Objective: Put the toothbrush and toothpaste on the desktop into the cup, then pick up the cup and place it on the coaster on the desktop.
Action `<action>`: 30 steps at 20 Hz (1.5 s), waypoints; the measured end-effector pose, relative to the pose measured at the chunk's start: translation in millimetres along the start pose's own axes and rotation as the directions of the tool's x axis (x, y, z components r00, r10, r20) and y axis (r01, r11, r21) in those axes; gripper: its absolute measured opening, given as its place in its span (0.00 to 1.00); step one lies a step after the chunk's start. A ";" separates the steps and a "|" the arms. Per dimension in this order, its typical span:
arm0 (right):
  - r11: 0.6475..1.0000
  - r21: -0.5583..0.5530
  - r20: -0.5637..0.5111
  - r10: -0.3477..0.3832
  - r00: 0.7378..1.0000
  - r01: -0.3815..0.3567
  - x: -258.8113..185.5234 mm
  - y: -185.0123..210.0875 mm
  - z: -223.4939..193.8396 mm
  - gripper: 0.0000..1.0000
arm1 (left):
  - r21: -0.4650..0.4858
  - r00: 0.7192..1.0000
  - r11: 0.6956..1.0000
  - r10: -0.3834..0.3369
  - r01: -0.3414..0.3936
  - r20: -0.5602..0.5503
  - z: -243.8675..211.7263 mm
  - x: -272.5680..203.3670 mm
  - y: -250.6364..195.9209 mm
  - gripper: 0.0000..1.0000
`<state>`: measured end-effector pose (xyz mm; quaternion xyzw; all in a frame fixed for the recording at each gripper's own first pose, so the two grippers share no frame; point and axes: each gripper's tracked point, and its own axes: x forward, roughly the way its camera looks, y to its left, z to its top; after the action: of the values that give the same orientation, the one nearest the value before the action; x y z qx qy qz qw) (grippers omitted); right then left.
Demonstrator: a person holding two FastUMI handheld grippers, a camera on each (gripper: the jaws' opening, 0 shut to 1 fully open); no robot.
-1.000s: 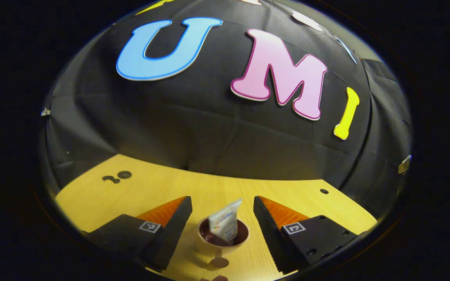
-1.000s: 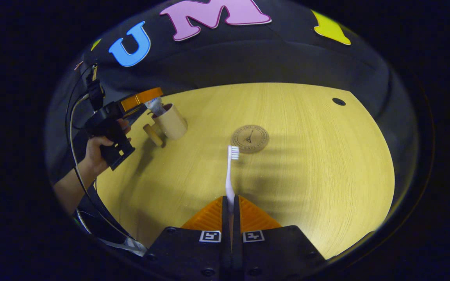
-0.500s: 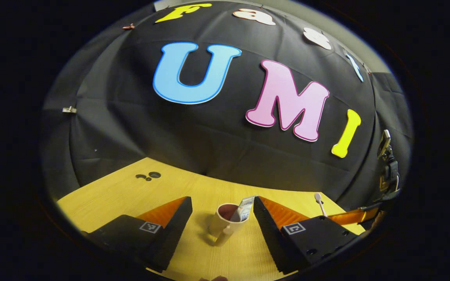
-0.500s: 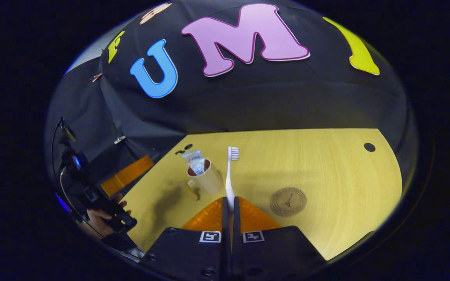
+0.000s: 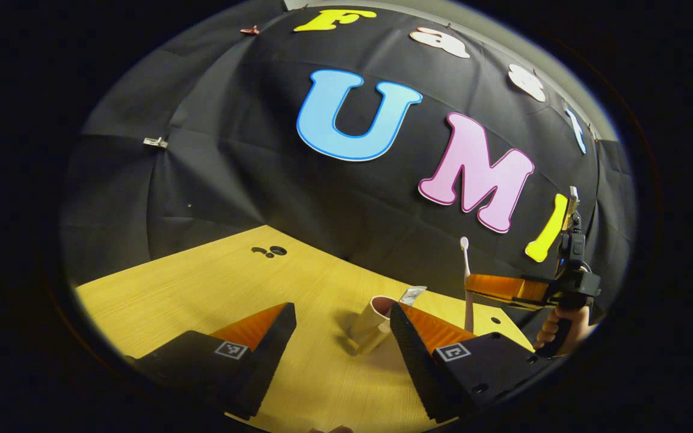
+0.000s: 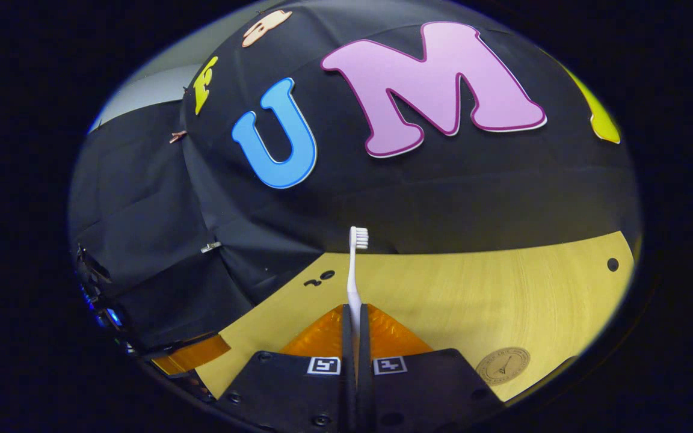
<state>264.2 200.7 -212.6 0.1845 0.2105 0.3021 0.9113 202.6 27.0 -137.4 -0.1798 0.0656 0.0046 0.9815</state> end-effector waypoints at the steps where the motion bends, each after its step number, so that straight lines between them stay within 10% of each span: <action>1: 1.000 -0.001 0.019 0.007 1.000 -0.007 6.7 2.4 0.9 0.05 | -0.002 1.000 1.000 0.005 -0.005 0.001 -1.5 -2.2 3.2 0.97; 21: 0.980 -0.200 0.249 0.053 0.967 -0.003 85.2 12.7 -25.2 0.05 | 0.029 0.998 0.999 -0.025 0.027 -0.055 -50.4 5.7 23.6 0.98; 22: 0.978 -0.210 0.257 0.052 0.965 0.003 85.6 11.9 -25.1 0.17 | 0.029 0.998 0.999 -0.026 0.028 -0.062 -52.5 7.5 23.1 0.98; 25: 0.972 -0.235 0.278 0.055 0.959 0.012 84.9 11.1 -26.0 0.07 | 0.028 0.997 0.999 -0.032 0.034 -0.074 -58.3 14.1 20.3 0.97; 30: 0.972 -0.236 0.284 0.058 0.957 0.011 76.2 11.5 -26.3 0.27 | 0.033 0.996 0.999 -0.030 0.033 -0.089 -64.8 20.8 18.6 0.97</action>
<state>301.3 262.6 -250.2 0.1201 0.0355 0.3056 0.9439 214.3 21.1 -206.7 -0.1640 0.1064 -0.0203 0.9805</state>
